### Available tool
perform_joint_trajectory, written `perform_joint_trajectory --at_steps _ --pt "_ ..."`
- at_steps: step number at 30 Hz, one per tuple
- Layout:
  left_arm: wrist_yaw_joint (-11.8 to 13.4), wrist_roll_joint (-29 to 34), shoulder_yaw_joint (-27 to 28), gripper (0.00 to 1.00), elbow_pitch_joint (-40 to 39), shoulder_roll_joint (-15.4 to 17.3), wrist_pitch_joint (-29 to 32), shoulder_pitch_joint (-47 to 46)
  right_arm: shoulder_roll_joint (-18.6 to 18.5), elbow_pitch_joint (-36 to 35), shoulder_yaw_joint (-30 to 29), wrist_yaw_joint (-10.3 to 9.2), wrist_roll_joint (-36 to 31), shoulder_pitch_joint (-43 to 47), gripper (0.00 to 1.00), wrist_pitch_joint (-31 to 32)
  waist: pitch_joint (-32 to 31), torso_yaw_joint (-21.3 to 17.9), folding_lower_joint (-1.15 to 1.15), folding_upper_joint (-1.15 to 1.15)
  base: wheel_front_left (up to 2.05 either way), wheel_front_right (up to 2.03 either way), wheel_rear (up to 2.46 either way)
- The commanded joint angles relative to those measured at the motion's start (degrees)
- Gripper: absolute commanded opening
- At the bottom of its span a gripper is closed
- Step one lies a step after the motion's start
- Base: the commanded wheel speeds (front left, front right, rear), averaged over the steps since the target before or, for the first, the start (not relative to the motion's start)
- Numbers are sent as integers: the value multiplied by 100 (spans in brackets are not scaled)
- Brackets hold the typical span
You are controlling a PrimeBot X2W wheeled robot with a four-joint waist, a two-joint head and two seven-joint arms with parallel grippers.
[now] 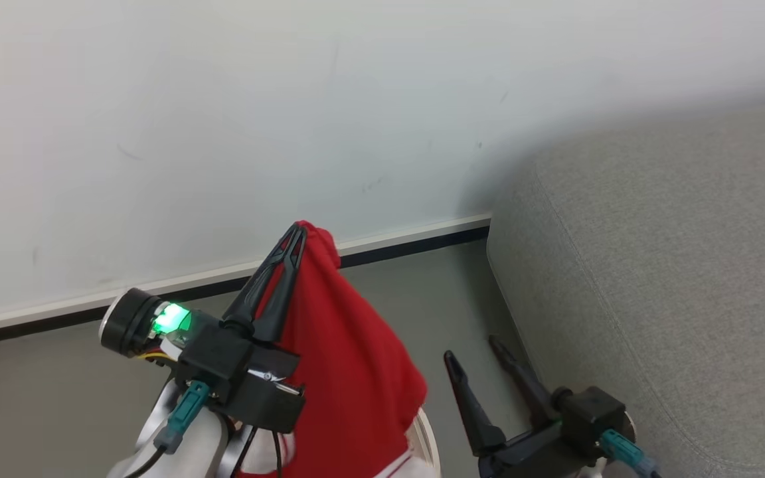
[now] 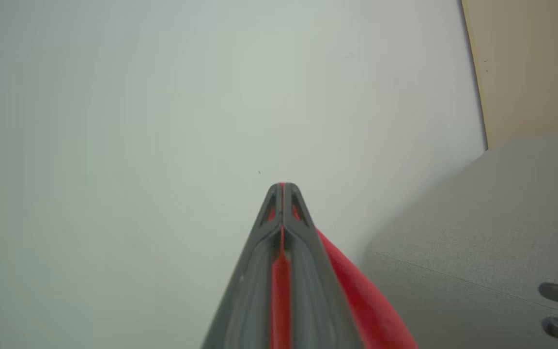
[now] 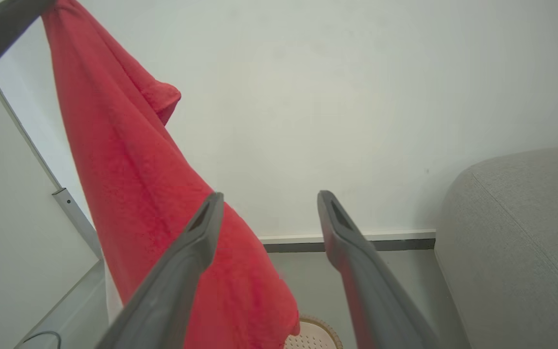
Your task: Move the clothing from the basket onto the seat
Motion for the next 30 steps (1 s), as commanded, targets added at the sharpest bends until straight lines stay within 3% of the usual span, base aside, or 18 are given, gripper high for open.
perform_joint_trajectory --at_steps 1,14,30 --pt "-69 35 9 0 2 -44 -29 -115 -78 12 155 2 72 -112 100 -25 -57 -28 1 1 0 0 0" --pt "-277 288 -197 0 -141 -342 -28 -380 -383 304 800 2 -6 -623 100 -25 -175 -98 1 1 0 0 0" --pt "-602 385 -714 0 -37 -628 -28 -615 -130 825 1119 2 23 -996 100 -25 -133 5 1 1 0 0 0"
